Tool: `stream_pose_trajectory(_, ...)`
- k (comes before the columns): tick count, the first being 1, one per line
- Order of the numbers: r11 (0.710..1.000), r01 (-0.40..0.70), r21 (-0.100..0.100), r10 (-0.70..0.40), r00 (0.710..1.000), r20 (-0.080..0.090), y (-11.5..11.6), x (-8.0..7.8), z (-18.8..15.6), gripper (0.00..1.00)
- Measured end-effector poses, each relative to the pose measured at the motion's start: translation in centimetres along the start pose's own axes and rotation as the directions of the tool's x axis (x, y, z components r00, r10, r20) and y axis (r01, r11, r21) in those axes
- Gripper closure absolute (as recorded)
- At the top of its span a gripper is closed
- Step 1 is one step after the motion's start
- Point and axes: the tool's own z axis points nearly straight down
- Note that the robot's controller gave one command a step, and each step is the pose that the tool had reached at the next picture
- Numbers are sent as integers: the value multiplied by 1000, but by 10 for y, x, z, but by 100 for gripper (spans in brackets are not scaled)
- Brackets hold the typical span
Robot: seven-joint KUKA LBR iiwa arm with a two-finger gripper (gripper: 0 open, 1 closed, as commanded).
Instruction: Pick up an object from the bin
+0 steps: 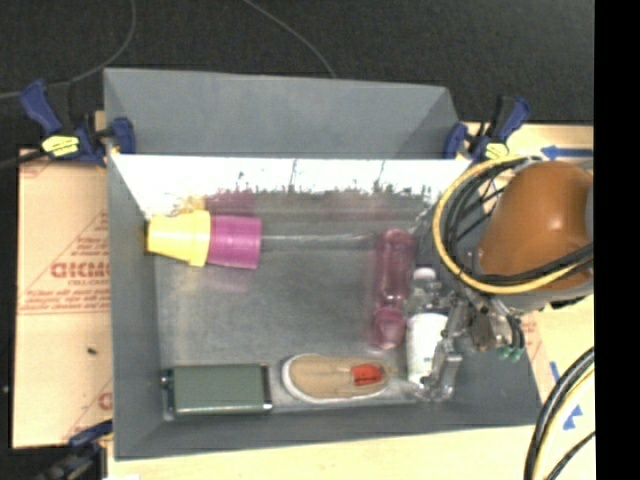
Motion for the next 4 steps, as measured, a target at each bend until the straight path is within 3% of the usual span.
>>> stream_pose_trajectory(1,1000,4,1,-4,1000,6,0,-1,-4,0)
stream_pose_trajectory(2,994,110,2,-110,994,9,38,-16,39,0)
stream_pose_trajectory(3,931,365,3,-365,931,5,56,-86,88,100)
stream_pose_trajectory(4,931,365,3,-365,931,5,56,-86,88,100)
